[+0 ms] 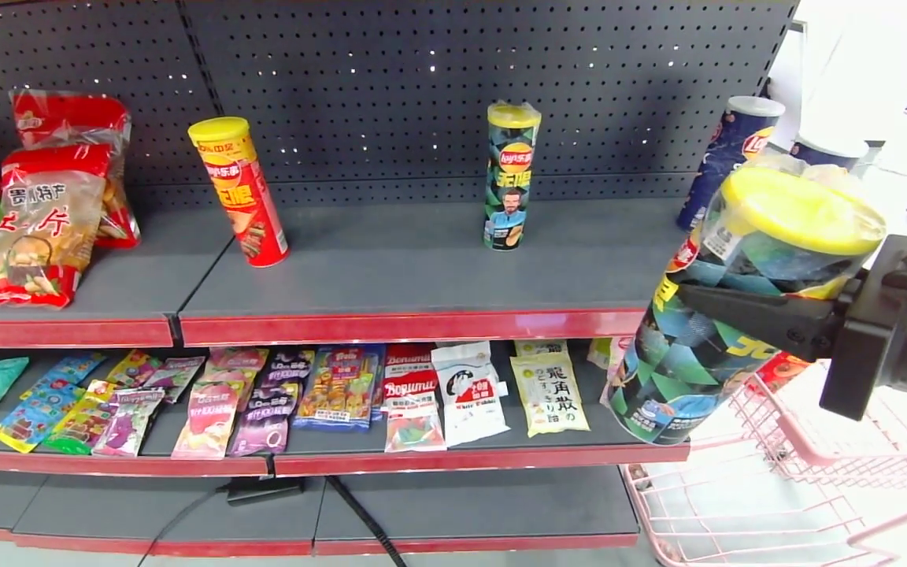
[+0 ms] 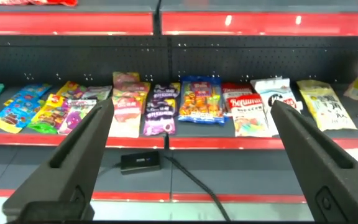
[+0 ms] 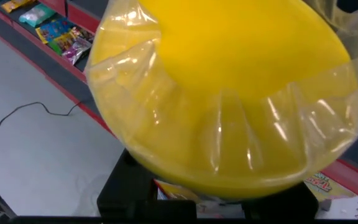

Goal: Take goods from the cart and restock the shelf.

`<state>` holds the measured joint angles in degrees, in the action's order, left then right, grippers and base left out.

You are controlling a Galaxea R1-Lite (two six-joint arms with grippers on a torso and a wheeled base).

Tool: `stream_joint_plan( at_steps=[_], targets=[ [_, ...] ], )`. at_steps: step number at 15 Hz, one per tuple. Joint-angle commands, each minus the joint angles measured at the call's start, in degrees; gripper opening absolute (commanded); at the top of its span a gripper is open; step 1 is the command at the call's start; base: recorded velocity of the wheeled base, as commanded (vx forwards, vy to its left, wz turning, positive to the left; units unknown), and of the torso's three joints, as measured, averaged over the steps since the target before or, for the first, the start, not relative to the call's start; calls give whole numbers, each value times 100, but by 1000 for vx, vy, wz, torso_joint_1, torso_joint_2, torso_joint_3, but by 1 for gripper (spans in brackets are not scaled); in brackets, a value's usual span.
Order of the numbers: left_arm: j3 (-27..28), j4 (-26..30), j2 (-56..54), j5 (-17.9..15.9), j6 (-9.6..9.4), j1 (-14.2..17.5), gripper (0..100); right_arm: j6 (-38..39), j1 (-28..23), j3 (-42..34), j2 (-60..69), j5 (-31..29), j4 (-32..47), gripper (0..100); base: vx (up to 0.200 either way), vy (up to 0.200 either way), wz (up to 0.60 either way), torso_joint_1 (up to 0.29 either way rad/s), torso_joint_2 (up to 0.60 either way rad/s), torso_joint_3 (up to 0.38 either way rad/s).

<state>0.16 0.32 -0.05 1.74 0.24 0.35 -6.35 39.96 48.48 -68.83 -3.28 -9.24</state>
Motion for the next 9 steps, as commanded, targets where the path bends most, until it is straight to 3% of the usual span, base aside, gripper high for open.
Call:
stream_joint_plan(
  at_steps=[1, 8, 9],
  targets=[
    [2, 3, 5, 1, 2, 0, 100, 2, 3, 21, -17, -15, -16, 0, 200, 0, 0, -27, 2, 2],
    [-7, 3, 5, 1, 11, 0, 100, -59, -656, 144, -236, 3, -394, 0, 200, 0, 0, 7, 1, 2],
    [2, 3, 5, 1, 2, 0, 100, -59, -656, 144, -228, 3, -394, 0, 0, 0, 0, 0, 0, 0]
  ],
)
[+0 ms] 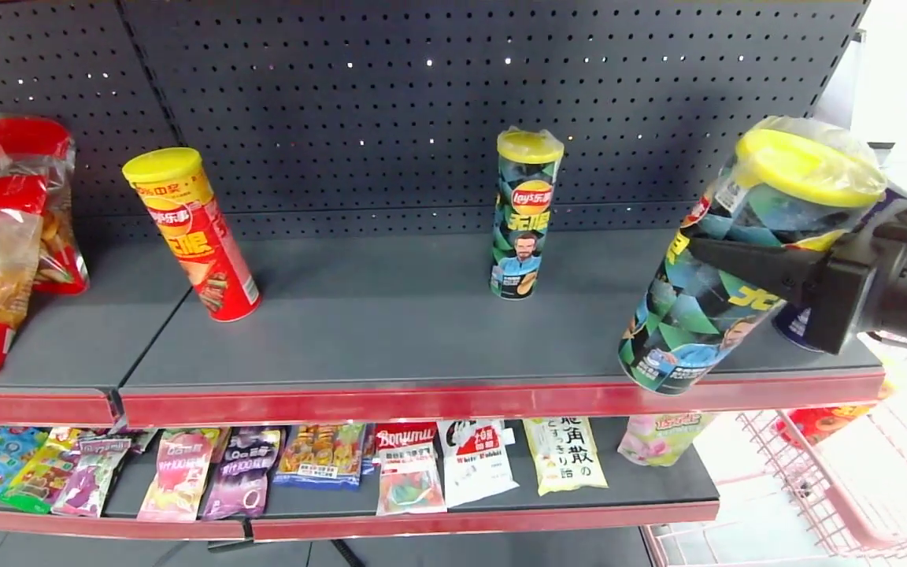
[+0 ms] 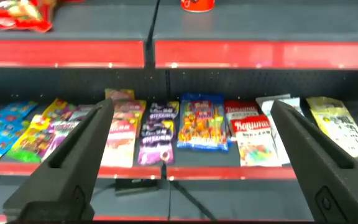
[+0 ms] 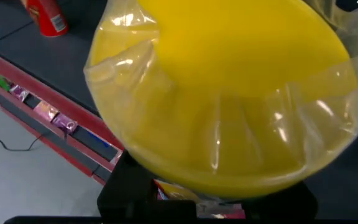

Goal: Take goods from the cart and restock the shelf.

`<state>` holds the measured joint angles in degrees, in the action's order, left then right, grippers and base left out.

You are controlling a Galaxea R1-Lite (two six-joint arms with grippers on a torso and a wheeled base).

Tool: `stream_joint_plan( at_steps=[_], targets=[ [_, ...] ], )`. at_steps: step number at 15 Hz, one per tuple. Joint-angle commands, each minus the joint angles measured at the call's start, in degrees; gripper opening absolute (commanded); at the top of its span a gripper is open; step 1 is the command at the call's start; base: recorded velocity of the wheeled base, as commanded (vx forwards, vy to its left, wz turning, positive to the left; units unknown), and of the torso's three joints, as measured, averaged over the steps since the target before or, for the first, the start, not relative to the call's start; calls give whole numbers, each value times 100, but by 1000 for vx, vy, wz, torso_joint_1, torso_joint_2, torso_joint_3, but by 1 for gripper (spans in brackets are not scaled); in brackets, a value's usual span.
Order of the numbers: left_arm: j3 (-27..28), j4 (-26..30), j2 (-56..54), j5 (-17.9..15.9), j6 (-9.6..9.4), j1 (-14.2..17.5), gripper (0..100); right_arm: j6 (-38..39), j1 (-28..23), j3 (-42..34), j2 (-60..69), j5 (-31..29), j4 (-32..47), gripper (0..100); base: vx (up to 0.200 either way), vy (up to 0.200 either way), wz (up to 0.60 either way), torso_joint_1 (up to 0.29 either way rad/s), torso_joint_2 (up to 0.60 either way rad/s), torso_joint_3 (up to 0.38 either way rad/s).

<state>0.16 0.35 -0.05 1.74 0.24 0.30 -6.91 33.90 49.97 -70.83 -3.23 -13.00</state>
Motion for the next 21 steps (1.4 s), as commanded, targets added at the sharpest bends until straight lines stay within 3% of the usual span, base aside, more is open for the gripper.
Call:
stream_joint_plan(
  at_steps=[1, 21],
  targets=[
    [2, 0, 5, 1, 2, 5, 100, -3, -50, 4, -28, 7, -28, 0, 0, 0, 0, 0, 0, 0],
    [2, 0, 5, 1, 2, 5, 100, -12, -33, 13, -124, 7, -28, 0, 60, 0, 0, -2, 0, 1]
  ],
)
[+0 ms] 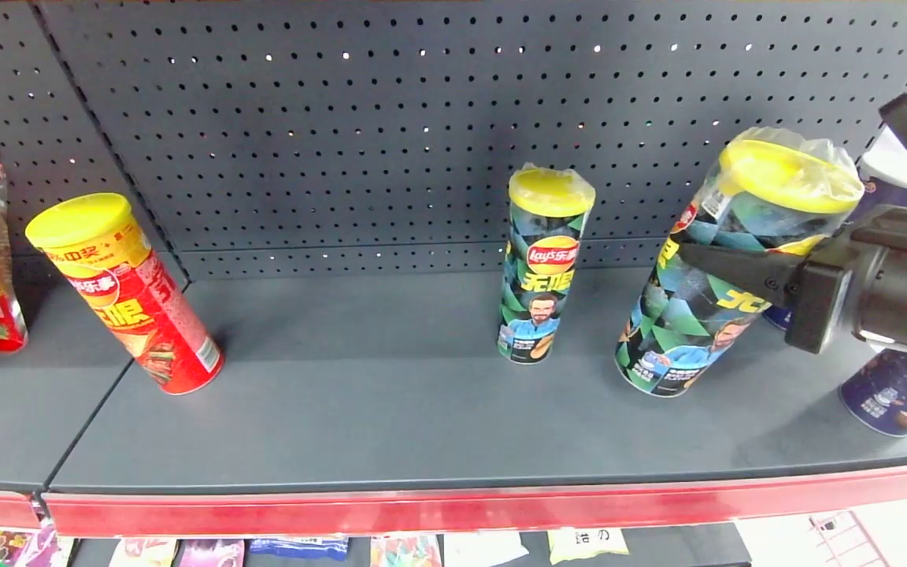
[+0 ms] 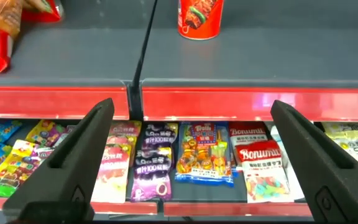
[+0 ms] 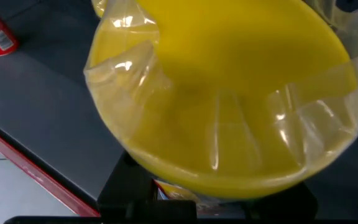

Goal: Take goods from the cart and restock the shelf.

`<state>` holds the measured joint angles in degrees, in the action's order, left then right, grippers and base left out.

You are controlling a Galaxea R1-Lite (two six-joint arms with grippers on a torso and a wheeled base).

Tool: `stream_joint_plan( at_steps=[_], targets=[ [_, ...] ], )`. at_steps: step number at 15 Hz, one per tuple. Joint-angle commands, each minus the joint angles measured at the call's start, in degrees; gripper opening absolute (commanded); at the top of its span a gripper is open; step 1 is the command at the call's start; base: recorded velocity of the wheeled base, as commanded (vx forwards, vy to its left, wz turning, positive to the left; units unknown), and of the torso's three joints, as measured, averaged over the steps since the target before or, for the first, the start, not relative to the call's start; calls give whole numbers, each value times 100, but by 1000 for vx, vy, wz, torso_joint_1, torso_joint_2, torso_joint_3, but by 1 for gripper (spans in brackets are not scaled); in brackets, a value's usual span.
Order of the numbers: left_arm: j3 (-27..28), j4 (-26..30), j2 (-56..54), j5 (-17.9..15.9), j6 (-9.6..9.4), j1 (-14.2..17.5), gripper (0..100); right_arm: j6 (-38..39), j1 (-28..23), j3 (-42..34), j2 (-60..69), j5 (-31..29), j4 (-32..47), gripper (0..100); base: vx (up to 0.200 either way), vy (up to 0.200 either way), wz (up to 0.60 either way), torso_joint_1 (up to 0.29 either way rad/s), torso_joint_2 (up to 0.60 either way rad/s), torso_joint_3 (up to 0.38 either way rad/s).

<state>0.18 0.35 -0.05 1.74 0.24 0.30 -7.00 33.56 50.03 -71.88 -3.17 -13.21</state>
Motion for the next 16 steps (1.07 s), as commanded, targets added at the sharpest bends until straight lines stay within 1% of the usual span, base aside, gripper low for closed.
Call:
stream_joint_plan(
  at_steps=[1, 4, 7, 8, 9, 10, 11, 12, 16],
  targets=[
    [-1, 0, 5, 1, 11, 5, 100, -3, 1, 16, -19, 1, -6, 0, 0, 0, 0, 0, 0, 0],
    [-1, 0, 5, 1, 2, 5, 100, -12, 1, 24, -46, 1, -14, 0, 0, 0, 0, 0, 0, 0],
    [-1, 0, 110, -69, -16, -22, 100, -276, 1, 33, -46, -35, -14, 0, 0, 0, 0, 0, 0, 0],
    [-1, -9, 75, -473, -68, -22, 100, -355, -7, 24, -46, -79, -6, 0, 0, 0, 0, 0, 0, 0],
    [-1, -9, 84, -658, -270, -30, 100, -355, 1, 33, -55, -140, -6, 0, 0, 0, 0, 0, 0, 0],
    [-1, -18, 84, -816, -446, -30, 100, -355, 10, 33, -55, -158, -6, 0, 0, 0, 0, 0, 0, 0],
    [-1, -18, 84, -895, -499, -30, 100, -355, 10, 7, -55, -158, -6, 0, 0, 0, 0, 0, 0, 0],
    [-1, -27, 84, -939, -604, -30, 100, -329, -25, -46, -46, -158, -6, 0, 0, 0, 0, 0, 0, 0],
    [8, -18, 154, -939, -578, -48, 100, -241, -201, -72, -37, -131, -14, 0, 0, 0, 0, 0, 0, 0]
  ],
)
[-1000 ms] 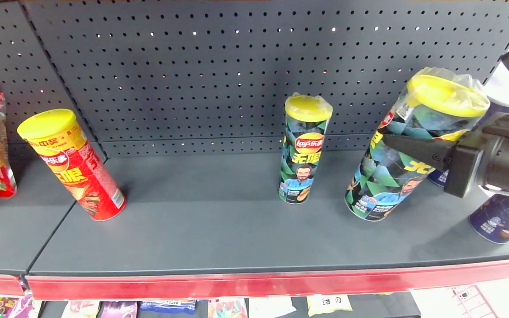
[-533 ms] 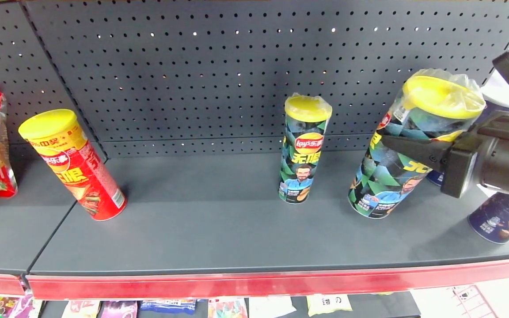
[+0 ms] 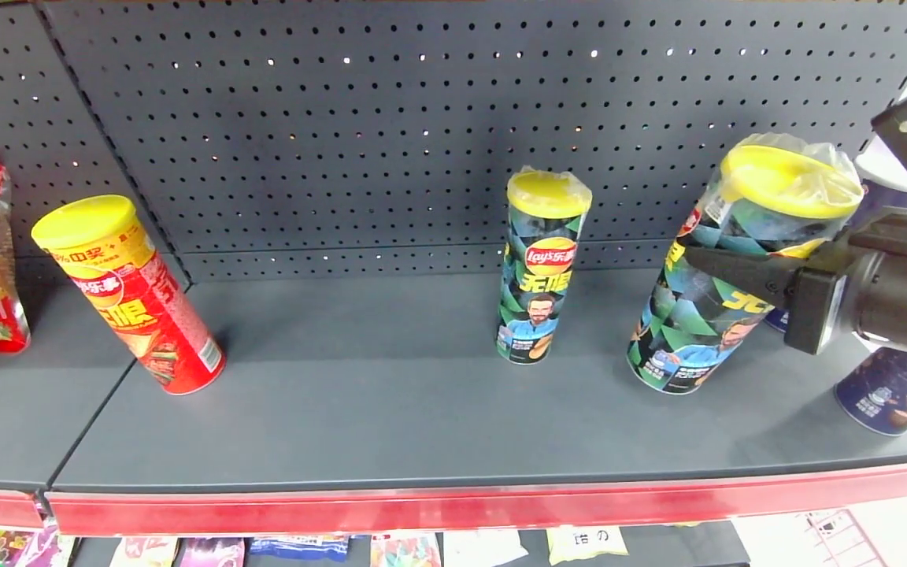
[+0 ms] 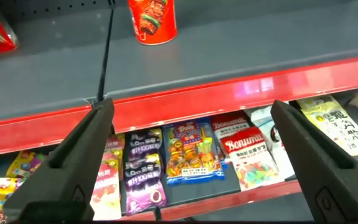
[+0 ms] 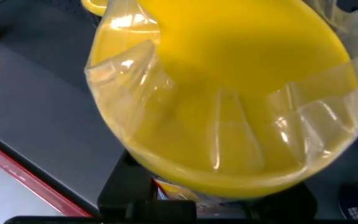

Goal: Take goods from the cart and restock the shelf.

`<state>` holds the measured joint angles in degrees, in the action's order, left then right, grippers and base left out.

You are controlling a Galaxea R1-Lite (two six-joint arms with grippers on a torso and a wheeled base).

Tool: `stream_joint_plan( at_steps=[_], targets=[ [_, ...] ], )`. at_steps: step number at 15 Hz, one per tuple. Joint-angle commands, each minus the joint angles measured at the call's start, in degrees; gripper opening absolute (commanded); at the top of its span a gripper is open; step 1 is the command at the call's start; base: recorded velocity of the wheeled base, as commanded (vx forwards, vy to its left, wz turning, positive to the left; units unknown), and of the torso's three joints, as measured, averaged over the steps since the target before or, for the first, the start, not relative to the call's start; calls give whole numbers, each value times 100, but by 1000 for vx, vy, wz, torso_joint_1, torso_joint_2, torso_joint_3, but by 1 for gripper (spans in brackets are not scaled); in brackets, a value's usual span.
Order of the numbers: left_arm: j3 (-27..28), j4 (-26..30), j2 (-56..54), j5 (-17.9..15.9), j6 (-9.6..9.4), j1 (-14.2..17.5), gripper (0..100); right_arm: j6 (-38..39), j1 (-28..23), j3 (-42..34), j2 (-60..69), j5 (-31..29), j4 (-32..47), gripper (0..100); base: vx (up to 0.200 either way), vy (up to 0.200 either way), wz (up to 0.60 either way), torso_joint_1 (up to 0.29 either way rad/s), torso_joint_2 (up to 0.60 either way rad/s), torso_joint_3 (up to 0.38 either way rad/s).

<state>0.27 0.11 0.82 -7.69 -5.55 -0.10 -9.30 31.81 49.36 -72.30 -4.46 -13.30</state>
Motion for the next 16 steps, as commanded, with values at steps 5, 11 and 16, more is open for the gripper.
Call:
stream_joint_plan(
  at_steps=[5, 11, 16],
  targets=[
    [2909, -547, 3328, -66, 1064, -43, 100, 7, -183, -164, 41, -28, -59, 0, 0, 0, 0, 0, 0, 0],
    [4016, -1294, 6624, -2685, 256, -1818, 100, 122, -201, -190, -47, -125, -252, 0, 0, 0, 0, 0, 0, 0],
    [5545, -1989, 8734, -3168, 229, -2425, 100, 157, -227, -155, -117, -125, -252, 0, 0, 0, 0, 0, 0, 0]
  ],
)
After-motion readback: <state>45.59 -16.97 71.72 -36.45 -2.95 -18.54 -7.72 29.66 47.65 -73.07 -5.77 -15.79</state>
